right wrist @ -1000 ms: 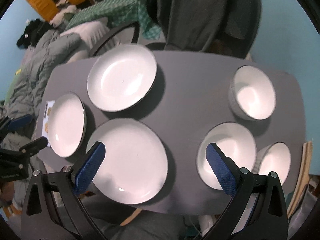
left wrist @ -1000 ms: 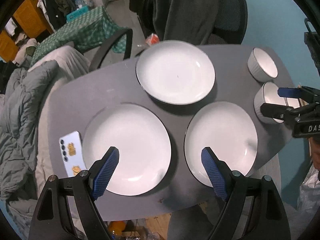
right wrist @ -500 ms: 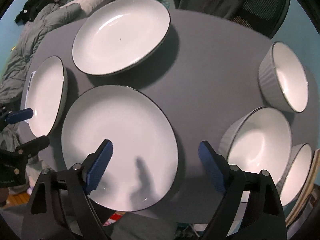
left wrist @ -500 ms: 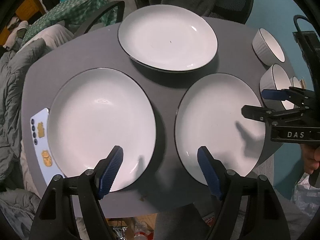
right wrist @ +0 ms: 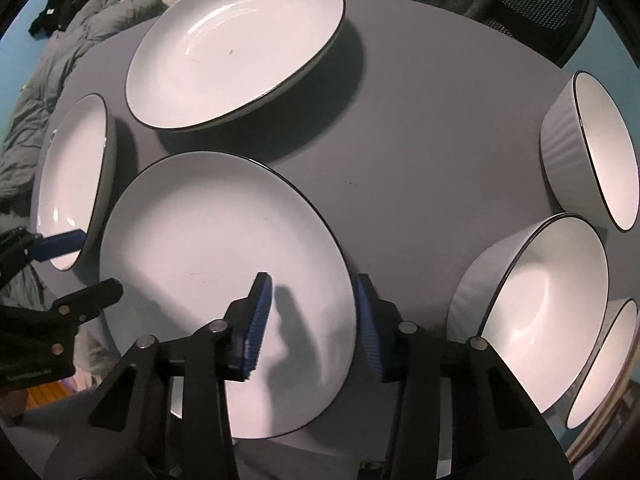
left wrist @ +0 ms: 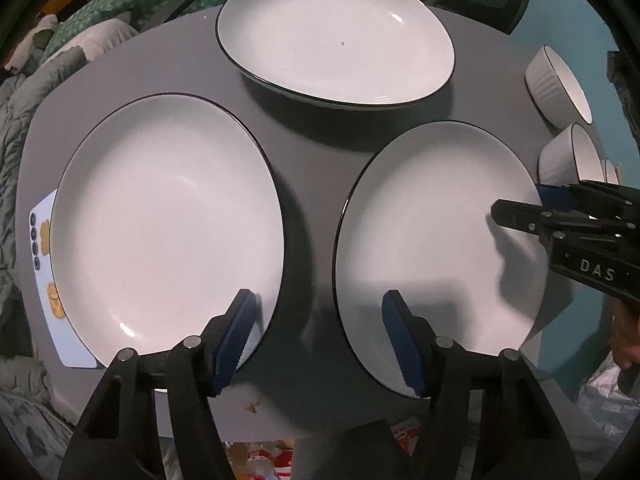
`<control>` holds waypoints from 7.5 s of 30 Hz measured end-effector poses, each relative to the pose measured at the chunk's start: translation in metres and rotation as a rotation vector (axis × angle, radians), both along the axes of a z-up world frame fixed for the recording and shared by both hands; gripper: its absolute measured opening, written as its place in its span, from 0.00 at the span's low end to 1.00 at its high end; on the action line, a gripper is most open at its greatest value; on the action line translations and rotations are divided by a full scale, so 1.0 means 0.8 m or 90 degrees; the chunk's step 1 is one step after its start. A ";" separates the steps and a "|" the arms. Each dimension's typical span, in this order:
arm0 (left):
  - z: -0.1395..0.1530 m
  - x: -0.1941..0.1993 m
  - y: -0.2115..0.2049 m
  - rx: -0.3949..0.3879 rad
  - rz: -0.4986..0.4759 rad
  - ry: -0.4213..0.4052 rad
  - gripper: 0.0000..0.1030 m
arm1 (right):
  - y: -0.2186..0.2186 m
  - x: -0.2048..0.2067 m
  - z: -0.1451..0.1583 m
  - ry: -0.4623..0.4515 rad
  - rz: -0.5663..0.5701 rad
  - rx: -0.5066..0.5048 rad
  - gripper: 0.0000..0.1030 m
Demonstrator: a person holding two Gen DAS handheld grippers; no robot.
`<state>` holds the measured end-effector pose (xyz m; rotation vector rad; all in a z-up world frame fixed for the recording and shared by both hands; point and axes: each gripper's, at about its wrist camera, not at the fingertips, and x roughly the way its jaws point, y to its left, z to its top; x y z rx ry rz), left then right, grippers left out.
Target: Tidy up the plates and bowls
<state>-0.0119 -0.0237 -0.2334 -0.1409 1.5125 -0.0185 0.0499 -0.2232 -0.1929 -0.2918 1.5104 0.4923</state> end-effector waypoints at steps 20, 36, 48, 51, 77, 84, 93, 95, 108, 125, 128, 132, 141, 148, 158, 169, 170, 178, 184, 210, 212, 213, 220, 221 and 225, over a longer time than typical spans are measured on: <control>0.004 -0.018 0.048 -0.070 0.046 0.023 0.64 | -0.109 0.011 0.004 0.090 -0.073 0.089 0.20; 0.019 -0.053 0.073 -0.152 0.108 0.033 0.60 | -0.053 -0.030 -0.003 0.059 -0.110 0.080 0.20; -0.008 -0.030 0.049 -0.163 0.089 0.047 0.55 | -0.001 -0.029 -0.007 0.048 -0.092 0.070 0.20; -0.012 -0.022 0.045 -0.155 0.091 0.041 0.54 | 0.009 -0.027 -0.009 0.042 -0.087 0.065 0.20; -0.034 -0.010 0.058 -0.159 0.116 0.046 0.25 | -0.013 -0.017 -0.029 0.142 -0.114 0.148 0.15; -0.032 -0.009 0.052 -0.155 0.116 0.046 0.24 | -0.023 -0.010 -0.033 0.159 -0.122 0.164 0.14; -0.030 -0.005 0.030 -0.128 0.091 0.049 0.24 | -0.014 -0.016 -0.024 0.132 -0.092 0.123 0.15; -0.028 -0.004 0.027 -0.135 0.091 0.051 0.24 | -0.019 -0.016 -0.024 0.138 -0.099 0.122 0.15; 0.019 0.024 0.021 -0.140 0.073 0.024 0.24 | -0.038 0.001 0.016 0.131 -0.122 0.140 0.15; 0.045 0.135 0.074 -0.103 0.074 -0.022 0.24 | 0.028 0.081 0.045 0.085 -0.104 0.161 0.14; 0.039 0.154 0.083 -0.098 0.083 -0.020 0.25 | 0.051 0.099 0.041 0.084 -0.100 0.163 0.14; 0.024 0.177 0.091 -0.092 0.093 -0.010 0.26 | 0.072 0.119 0.031 0.092 -0.099 0.160 0.14; 0.004 0.214 0.117 -0.077 0.106 0.012 0.27 | 0.094 0.156 0.010 0.120 -0.098 0.153 0.14; -0.005 0.228 0.116 -0.070 0.098 0.017 0.27 | 0.100 0.173 0.001 0.125 -0.096 0.128 0.15; -0.013 0.233 0.107 -0.072 0.086 0.027 0.27 | 0.095 0.179 0.000 0.125 -0.106 0.093 0.17; -0.005 0.219 0.110 -0.051 0.093 0.022 0.27 | 0.103 0.175 0.011 0.123 -0.120 0.047 0.27; -0.003 0.217 0.110 -0.048 0.093 0.018 0.27 | 0.104 0.174 0.012 0.121 -0.121 0.044 0.29; 0.023 0.203 0.104 -0.033 0.084 -0.023 0.35 | 0.101 0.167 0.021 0.100 -0.146 0.040 0.35; 0.043 0.188 0.093 -0.023 0.074 -0.053 0.42 | 0.094 0.165 0.032 0.064 -0.161 0.026 0.44; 0.194 0.053 0.087 0.051 0.096 -0.226 0.72 | 0.116 0.058 0.210 -0.216 -0.050 0.018 0.66; 0.204 0.042 0.086 0.063 0.097 -0.235 0.73 | 0.116 0.049 0.218 -0.226 -0.052 0.016 0.66; 0.208 0.038 0.085 0.068 0.096 -0.240 0.74 | 0.117 0.047 0.222 -0.230 -0.053 0.015 0.67; 0.232 0.014 0.082 0.096 0.084 -0.260 0.75 | 0.115 0.023 0.249 -0.244 -0.053 0.024 0.68; 0.234 0.011 0.082 0.098 0.081 -0.261 0.75 | 0.115 0.021 0.252 -0.245 -0.053 0.024 0.68; 0.237 0.005 0.083 0.092 0.081 -0.263 0.75 | 0.110 0.004 0.264 -0.248 -0.051 0.030 0.68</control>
